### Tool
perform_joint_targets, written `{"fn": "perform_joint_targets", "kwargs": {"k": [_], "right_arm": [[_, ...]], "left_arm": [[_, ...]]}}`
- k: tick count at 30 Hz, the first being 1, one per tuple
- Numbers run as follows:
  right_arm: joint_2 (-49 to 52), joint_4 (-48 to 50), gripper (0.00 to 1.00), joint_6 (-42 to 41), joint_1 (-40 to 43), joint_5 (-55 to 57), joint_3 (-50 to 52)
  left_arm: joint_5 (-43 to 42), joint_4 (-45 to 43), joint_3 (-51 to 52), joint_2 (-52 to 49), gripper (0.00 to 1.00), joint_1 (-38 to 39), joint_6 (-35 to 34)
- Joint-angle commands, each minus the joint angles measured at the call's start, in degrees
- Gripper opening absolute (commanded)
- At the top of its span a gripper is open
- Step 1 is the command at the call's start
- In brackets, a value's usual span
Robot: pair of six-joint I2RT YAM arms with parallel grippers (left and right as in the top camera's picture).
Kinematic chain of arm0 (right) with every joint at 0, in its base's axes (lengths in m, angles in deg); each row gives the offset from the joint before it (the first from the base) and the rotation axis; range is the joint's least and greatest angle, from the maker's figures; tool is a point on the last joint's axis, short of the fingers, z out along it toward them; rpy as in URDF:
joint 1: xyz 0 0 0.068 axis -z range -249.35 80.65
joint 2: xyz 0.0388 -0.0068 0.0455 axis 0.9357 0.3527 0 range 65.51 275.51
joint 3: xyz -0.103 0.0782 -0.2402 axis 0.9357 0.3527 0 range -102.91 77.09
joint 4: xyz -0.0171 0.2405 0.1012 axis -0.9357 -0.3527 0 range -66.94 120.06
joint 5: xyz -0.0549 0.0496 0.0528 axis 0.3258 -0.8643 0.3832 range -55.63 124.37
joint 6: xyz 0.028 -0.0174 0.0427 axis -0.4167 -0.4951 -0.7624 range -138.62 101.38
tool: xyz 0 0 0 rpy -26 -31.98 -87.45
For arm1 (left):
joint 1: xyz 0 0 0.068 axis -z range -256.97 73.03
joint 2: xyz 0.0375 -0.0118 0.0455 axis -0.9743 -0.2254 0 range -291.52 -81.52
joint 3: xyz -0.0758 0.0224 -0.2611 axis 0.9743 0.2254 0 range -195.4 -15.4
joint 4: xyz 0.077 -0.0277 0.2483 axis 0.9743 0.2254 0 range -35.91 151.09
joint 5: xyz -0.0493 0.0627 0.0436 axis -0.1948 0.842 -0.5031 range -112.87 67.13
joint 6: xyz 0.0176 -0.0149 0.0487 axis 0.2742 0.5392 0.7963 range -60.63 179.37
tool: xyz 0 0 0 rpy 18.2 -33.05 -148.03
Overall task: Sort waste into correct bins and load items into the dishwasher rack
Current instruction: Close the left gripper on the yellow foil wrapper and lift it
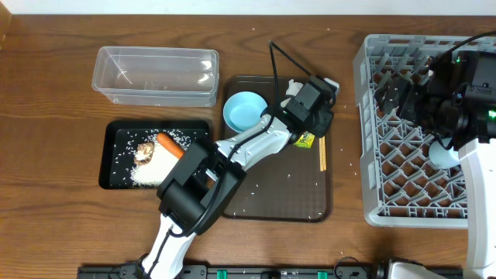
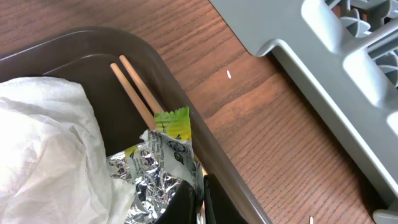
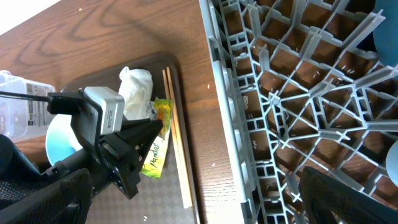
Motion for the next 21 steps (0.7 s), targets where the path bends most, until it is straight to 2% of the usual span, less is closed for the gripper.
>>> {"fn": "perform_joint_targets", "kwargs": {"k": [1,6,14,21], "right_arm": [[0.1,0.1,0.99,-0.5,-0.3,0.5,-0.8],[0.1,0.0,0.99,-0.5,-0.3,0.5,-0.8],[0.1,0.1,0.99,-0.5,-0.3,0.5,-0.8],[0.1,0.0,0.99,-0.5,-0.3,0.5,-0.8]], "left_arm": [[0.5,0.0,0.1,0.0,0.06,0.2,0.2],[0.5,0.0,0.1,4.0,0.06,0.2,-3.9],[0.5,1.3,0.1,15.8,0.06,-0.4,-4.5],[0.5,5.4,0.1,25.3,0.06,-6.3,-5.4]]}}
